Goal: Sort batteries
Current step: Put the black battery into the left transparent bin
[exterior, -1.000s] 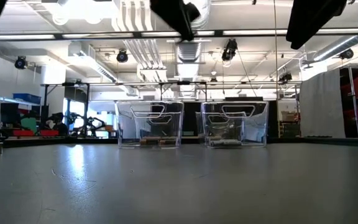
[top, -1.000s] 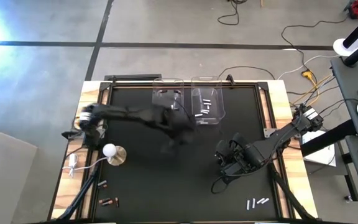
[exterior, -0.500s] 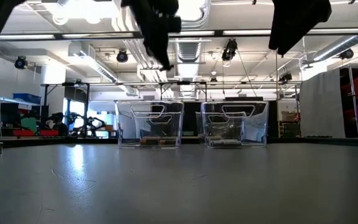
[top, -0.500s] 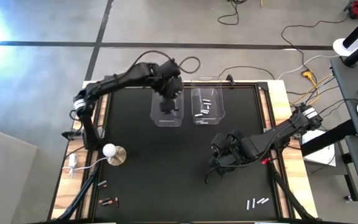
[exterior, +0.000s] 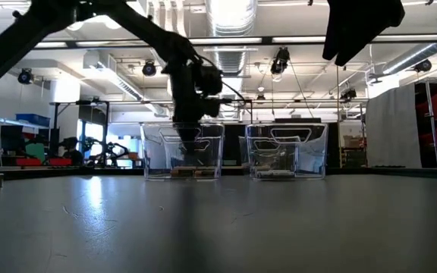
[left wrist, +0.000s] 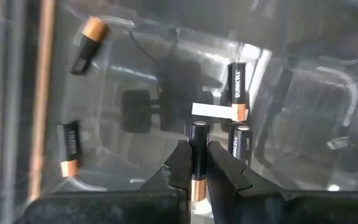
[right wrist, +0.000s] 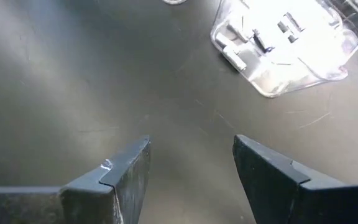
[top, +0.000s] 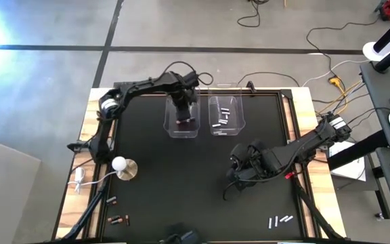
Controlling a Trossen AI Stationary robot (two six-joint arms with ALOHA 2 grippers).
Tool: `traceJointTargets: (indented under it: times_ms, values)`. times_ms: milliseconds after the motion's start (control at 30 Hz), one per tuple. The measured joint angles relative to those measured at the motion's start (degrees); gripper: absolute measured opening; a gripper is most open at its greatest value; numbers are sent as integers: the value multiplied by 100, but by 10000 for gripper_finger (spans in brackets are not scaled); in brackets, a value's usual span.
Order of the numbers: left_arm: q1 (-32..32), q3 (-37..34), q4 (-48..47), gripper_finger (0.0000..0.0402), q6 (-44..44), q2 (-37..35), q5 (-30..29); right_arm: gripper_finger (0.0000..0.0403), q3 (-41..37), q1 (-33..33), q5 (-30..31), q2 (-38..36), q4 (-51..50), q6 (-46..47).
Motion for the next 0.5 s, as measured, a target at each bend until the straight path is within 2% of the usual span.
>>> traceJointTargets:
  times_ms: [333,500]
  values:
    - [38,14,370,10,-84,557,33,219,0,-35,40,4,-1,150]
    - [45,14,438,32,-121,678,48,219,0,-59,42,4,-1,159]
